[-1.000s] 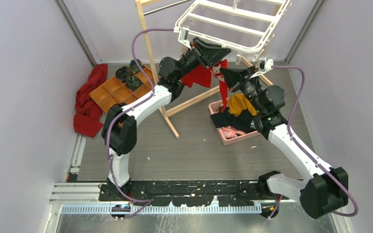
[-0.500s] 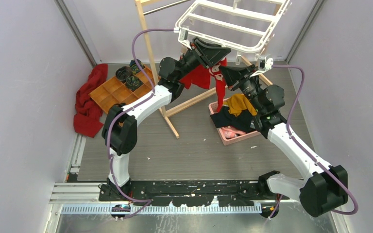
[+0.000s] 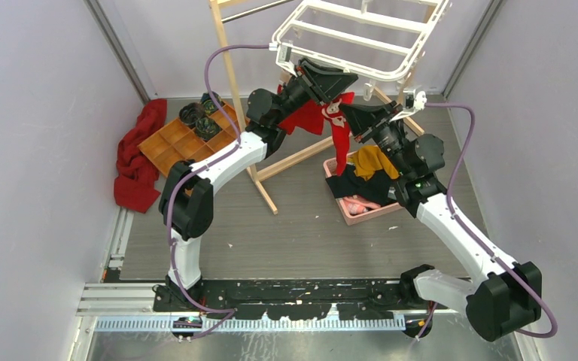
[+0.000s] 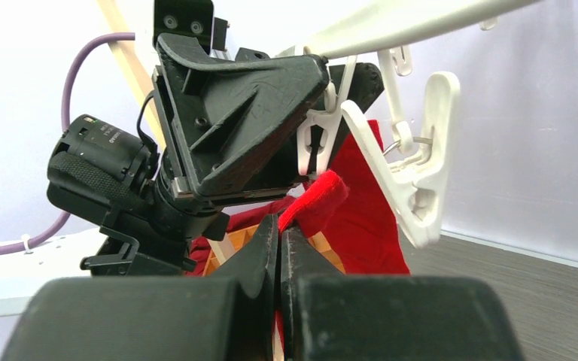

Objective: Clip the socks to the hanger
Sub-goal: Clamp the sock onto the hanger.

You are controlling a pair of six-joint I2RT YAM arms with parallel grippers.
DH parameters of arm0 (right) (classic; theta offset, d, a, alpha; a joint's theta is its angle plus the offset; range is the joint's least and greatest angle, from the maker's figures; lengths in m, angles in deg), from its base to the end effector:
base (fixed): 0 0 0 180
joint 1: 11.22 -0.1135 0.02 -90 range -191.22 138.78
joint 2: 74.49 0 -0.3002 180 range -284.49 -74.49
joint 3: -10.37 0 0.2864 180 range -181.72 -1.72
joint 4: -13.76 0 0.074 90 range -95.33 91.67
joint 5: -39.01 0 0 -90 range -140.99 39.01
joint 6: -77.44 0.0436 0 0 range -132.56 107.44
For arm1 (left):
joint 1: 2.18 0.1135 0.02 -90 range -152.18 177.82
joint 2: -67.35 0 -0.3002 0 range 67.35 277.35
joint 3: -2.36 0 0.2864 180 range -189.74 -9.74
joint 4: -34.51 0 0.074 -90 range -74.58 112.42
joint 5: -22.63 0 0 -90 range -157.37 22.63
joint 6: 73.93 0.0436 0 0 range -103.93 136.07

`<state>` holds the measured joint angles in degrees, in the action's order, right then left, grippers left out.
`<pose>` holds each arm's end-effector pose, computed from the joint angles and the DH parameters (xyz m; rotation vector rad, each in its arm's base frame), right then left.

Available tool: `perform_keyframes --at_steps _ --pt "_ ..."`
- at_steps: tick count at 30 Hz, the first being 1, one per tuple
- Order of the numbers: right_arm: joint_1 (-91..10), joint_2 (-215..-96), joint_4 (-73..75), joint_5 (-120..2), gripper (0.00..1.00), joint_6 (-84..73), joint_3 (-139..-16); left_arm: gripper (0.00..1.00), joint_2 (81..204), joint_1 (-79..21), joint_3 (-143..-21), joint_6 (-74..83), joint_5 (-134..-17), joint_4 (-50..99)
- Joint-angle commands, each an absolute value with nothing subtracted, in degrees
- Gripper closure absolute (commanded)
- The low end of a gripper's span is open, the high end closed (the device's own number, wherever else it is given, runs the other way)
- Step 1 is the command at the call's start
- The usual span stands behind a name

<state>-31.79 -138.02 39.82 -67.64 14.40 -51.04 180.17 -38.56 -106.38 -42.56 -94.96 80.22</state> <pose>0.2561 0.1094 0.4186 -0.2009 1.2019 0.8961 0.3956 -0.3166 0.4447 0.3268 1.0337 -1.7196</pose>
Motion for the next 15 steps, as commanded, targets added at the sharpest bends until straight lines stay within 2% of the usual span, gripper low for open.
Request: perform_keyframes --at_steps 1,15 --pt "-32.3 -135.5 42.2 -68.0 0.99 15.0 -50.9 1.00 180.6 -37.6 -108.7 -44.7 -92.0 82.6" --pt "-32.6 -134.2 40.5 -68.6 0.99 14.9 -49.6 1.00 180.8 -37.4 -108.9 -45.2 -92.2 83.1"
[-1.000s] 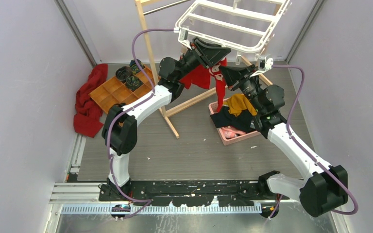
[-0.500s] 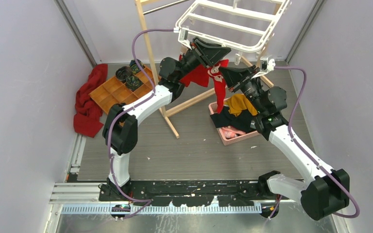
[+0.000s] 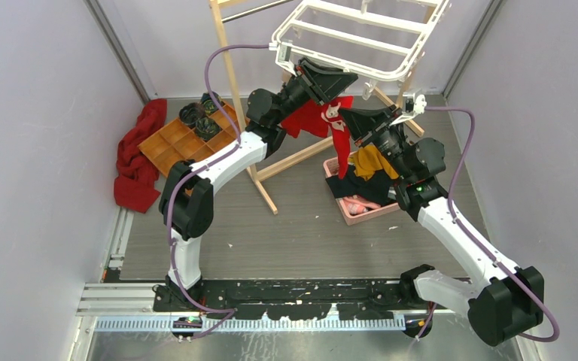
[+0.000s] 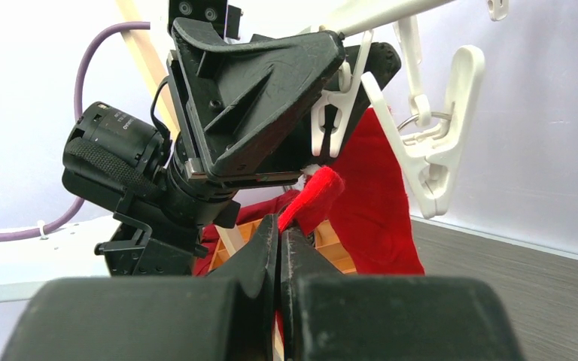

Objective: Clip the socks to the hanger
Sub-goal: Clamp the sock onto the hanger.

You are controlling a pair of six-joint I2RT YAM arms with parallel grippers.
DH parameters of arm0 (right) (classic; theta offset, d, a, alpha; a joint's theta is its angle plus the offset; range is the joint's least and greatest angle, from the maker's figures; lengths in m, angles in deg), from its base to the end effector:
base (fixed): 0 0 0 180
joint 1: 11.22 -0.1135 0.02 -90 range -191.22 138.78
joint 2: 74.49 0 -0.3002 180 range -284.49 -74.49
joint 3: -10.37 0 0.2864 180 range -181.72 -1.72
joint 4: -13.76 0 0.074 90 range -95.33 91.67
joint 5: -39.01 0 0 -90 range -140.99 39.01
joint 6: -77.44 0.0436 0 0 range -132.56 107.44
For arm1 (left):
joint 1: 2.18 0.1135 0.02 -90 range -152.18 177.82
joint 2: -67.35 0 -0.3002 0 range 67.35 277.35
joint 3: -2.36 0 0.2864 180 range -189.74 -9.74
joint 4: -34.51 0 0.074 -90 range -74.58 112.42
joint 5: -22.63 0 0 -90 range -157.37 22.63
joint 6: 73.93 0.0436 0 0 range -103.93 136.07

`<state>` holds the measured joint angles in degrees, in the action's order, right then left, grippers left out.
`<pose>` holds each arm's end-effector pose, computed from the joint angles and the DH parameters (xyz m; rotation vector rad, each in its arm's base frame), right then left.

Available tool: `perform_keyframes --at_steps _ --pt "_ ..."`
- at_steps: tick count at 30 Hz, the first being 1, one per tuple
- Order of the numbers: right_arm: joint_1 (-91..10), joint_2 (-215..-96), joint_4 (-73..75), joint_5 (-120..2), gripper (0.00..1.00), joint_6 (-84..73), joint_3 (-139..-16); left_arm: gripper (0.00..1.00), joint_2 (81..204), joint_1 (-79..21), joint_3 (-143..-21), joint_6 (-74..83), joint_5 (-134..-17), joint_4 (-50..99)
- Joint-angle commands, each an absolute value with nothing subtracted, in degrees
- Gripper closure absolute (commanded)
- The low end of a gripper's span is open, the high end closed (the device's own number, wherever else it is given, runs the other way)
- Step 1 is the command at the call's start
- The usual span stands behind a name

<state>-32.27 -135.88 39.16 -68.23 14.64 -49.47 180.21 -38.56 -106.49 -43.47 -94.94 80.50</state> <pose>0.2458 0.1084 0.4161 -0.2130 1.2046 0.9126 0.3955 -0.3164 0.4454 0.3208 1.0320 -1.7338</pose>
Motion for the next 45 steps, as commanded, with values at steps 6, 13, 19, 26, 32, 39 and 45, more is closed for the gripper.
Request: perform_keyframes --at_steps 6,13,19,26,32,39,45 --pt "-32.7 -134.6 40.9 -68.4 0.99 13.7 -49.8 1.00 180.9 -37.4 -108.8 -45.7 -92.4 83.4" --pt "-32.6 -135.8 41.9 -68.0 0.99 12.2 -50.8 1.00 181.0 -37.3 -108.6 -46.1 -92.4 83.9" --pt "-32.6 -136.1 42.3 -68.2 0.99 11.4 -51.4 1.00 181.1 -37.4 -108.7 -46.1 -92.3 83.9" --pt "-32.6 -136.6 42.5 -68.8 0.99 10.1 -52.2 1.00 181.3 -37.4 -108.7 -46.3 -92.3 83.9" --pt "-32.6 -136.8 43.1 -70.5 0.99 9.2 -52.7 1.00 181.3 -37.3 -108.7 -46.3 -92.2 83.9" --pt "-32.6 -135.7 42.8 -71.7 0.99 6.6 -52.1 1.00 181.4 -37.3 -108.8 -46.5 -92.1 83.9" --pt "-32.7 -135.9 42.4 -71.5 0.99 5.0 -52.6 1.00 181.6 -37.3 -108.9 -46.9 -92.2 84.0"
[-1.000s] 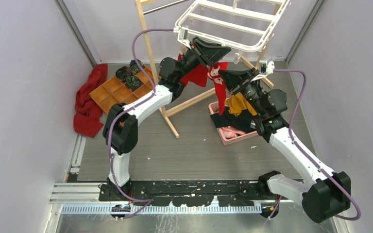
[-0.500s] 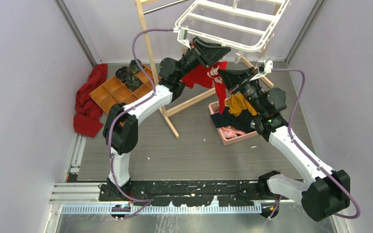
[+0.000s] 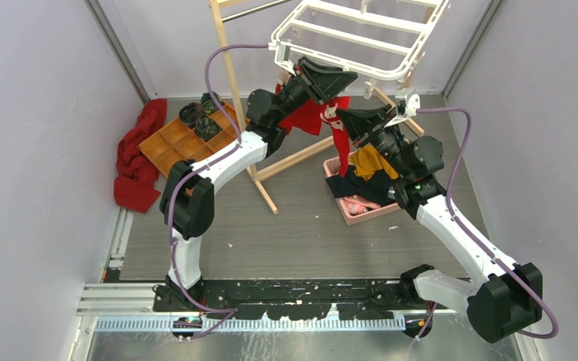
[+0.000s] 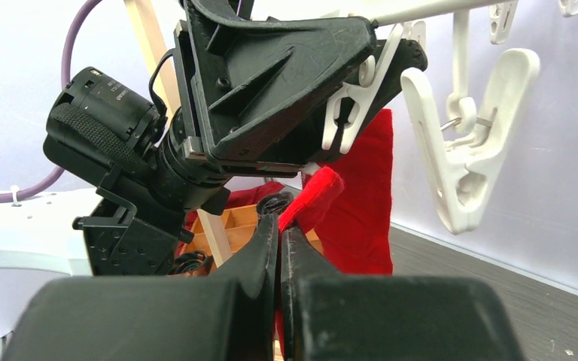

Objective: Clip the socks to the hanger
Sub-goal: Clamp the sock onto the hanger.

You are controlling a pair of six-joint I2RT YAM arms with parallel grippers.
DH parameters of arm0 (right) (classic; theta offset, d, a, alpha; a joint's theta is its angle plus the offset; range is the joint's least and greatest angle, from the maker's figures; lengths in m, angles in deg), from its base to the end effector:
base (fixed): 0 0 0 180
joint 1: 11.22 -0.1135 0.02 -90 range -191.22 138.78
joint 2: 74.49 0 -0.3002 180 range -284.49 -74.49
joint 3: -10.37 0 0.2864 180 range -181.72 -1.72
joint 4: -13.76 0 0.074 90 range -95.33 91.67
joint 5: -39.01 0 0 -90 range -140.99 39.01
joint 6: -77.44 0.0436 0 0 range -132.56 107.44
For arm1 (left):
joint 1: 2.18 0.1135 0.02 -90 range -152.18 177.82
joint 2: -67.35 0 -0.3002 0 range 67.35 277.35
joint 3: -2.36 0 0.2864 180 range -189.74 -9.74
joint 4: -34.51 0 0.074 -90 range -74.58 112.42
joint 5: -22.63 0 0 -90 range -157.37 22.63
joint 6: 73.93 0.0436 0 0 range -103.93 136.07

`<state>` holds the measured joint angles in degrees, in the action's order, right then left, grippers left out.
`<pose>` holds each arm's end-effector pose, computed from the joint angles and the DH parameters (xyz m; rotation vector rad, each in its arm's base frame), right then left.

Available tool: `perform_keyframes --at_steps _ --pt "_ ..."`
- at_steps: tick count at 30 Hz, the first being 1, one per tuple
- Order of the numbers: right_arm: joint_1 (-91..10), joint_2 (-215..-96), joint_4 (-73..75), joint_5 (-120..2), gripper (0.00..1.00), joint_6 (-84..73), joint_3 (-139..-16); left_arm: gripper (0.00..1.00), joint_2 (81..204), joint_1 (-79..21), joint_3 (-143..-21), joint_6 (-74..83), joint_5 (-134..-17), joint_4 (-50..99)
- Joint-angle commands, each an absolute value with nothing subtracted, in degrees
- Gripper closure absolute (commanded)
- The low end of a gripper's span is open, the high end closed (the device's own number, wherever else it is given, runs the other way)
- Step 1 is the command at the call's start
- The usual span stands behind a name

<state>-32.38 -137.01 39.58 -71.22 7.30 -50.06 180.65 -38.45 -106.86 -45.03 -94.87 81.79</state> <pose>0.2490 0.1126 0.4156 -0.3362 1.1774 0.8313 0.3965 -0.3159 0.4460 0.3122 1.0167 -1.7565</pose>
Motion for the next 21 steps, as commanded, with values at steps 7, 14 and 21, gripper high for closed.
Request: perform_keyframes --at_steps 7,14,21 --pt "-32.5 -136.7 42.9 -71.0 0.99 3.9 -53.5 1.00 181.4 -37.3 -108.5 -47.1 -92.3 84.2" --pt "-32.3 -137.1 43.1 -70.5 0.99 3.3 -54.1 1.00 181.5 -37.3 -108.3 -47.4 -92.3 84.7" --pt "-31.9 -137.1 43.1 -70.6 0.99 3.0 -54.2 1.00 181.5 -37.2 -108.3 -47.7 -92.3 84.9"
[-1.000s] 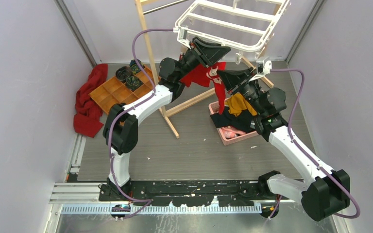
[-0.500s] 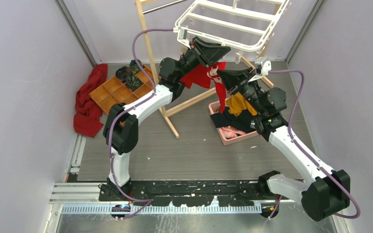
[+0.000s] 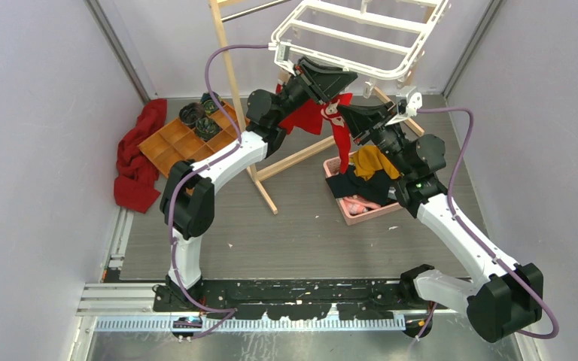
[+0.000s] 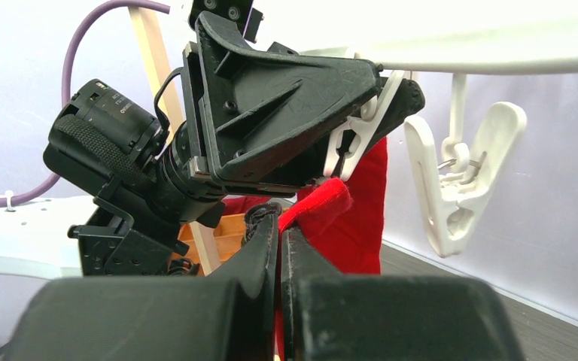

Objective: Clip the socks to the hanger
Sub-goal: Clamp the sock onto the hanger.

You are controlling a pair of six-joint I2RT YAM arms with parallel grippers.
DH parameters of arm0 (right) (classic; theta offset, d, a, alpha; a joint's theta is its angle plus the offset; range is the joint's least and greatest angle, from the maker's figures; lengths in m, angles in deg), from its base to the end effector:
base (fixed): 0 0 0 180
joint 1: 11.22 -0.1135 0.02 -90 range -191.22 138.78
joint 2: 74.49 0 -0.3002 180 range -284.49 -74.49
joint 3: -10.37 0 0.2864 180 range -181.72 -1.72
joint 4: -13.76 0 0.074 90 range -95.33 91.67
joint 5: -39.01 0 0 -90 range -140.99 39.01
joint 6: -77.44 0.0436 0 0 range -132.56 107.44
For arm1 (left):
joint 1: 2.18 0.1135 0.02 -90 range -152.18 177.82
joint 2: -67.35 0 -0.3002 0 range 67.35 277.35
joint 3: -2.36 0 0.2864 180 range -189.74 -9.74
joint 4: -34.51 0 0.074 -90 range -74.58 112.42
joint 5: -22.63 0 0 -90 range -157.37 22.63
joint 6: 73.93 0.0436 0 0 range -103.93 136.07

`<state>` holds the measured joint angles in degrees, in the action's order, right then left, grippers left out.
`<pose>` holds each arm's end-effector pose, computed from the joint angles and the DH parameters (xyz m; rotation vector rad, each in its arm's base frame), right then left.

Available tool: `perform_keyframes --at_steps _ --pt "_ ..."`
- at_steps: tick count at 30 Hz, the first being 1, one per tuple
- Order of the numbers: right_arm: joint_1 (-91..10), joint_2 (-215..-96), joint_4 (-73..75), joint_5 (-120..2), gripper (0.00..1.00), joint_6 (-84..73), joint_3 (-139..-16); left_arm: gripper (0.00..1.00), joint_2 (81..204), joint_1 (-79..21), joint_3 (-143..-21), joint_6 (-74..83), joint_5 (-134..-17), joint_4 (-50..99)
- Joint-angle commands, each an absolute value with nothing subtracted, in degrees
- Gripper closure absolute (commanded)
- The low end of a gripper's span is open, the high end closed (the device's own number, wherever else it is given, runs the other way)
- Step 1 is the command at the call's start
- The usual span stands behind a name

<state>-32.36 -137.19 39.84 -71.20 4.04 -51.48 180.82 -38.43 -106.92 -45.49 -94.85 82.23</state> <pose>0.2489 0.1124 0.4250 -0.3683 1.1359 0.7801 0.3969 -0.3160 0.4455 0.3098 1.0128 -1.7634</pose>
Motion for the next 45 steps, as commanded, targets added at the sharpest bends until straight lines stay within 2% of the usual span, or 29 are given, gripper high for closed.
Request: perform_keyframes --at_steps 1,19,30,45 --pt "-31.8 -137.1 43.0 -70.5 0.99 2.9 -54.1 1.00 181.5 -37.3 -108.3 -47.8 -92.3 84.9" --pt "-29.1 -137.4 43.2 -71.1 0.99 4.2 -54.7 1.00 181.3 -37.2 -107.4 -48.9 -92.2 86.2" --pt "-29.1 -135.9 43.2 -79.9 0.99 1.8 -51.9 1.00 181.0 -37.0 -107.7 -49.7 -92.0 86.9" --pt "-28.8 -138.7 43.3 -78.9 0.99 -0.2 -55.6 1.00 181.4 -37.0 -107.5 -50.7 -91.9 87.9"
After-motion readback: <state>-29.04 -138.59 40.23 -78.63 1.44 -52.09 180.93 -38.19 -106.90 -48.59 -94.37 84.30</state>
